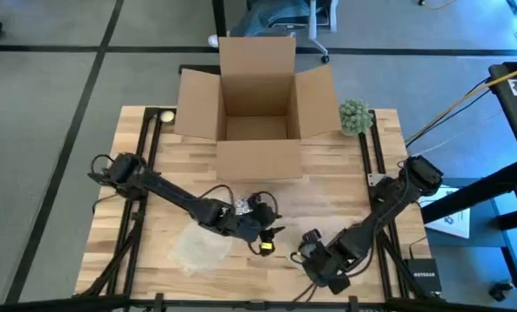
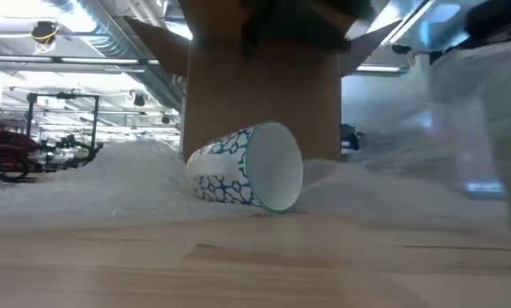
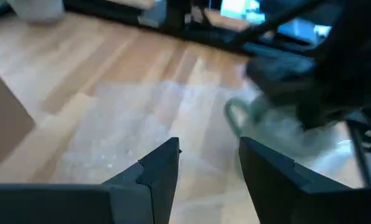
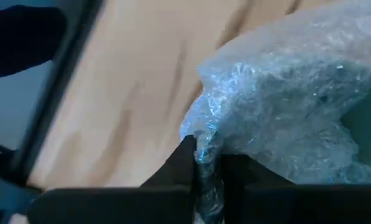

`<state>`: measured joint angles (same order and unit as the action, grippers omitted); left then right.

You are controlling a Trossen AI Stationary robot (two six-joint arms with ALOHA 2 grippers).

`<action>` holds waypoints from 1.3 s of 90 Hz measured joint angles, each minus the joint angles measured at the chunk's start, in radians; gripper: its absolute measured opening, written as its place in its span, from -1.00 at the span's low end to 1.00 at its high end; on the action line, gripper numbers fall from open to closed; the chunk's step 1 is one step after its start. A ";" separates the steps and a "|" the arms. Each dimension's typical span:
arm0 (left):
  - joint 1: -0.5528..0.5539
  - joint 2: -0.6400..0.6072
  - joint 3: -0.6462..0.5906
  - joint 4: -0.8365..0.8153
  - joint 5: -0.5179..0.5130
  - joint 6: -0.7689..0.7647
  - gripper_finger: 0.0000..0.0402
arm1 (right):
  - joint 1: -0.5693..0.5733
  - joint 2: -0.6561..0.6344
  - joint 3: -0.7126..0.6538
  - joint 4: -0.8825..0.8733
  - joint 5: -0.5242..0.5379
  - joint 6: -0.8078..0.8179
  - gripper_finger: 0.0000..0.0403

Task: Wrap mug
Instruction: Wrap the green mug with the right transparent bubble wrap

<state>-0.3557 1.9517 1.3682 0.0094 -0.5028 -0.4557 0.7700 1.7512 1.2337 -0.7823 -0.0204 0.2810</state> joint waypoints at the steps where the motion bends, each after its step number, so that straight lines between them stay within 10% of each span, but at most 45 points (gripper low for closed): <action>1: 0.004 0.006 -0.001 0.005 0.002 -0.001 -0.24 | 0.000 0.000 0.000 0.000 0.000 0.000 -0.94; 22: 0.108 0.151 0.003 0.229 0.115 0.073 -0.24 | 0.009 0.000 0.001 0.002 -0.008 0.024 -0.94; 117: 0.185 0.241 0.026 -0.004 0.197 0.255 -0.49 | 0.009 0.000 0.002 -0.002 0.006 0.045 -0.93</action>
<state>-0.1703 2.1932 1.3940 0.0058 -0.3054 -0.2008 0.7788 1.7512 1.2358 -0.7847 -0.0148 0.3255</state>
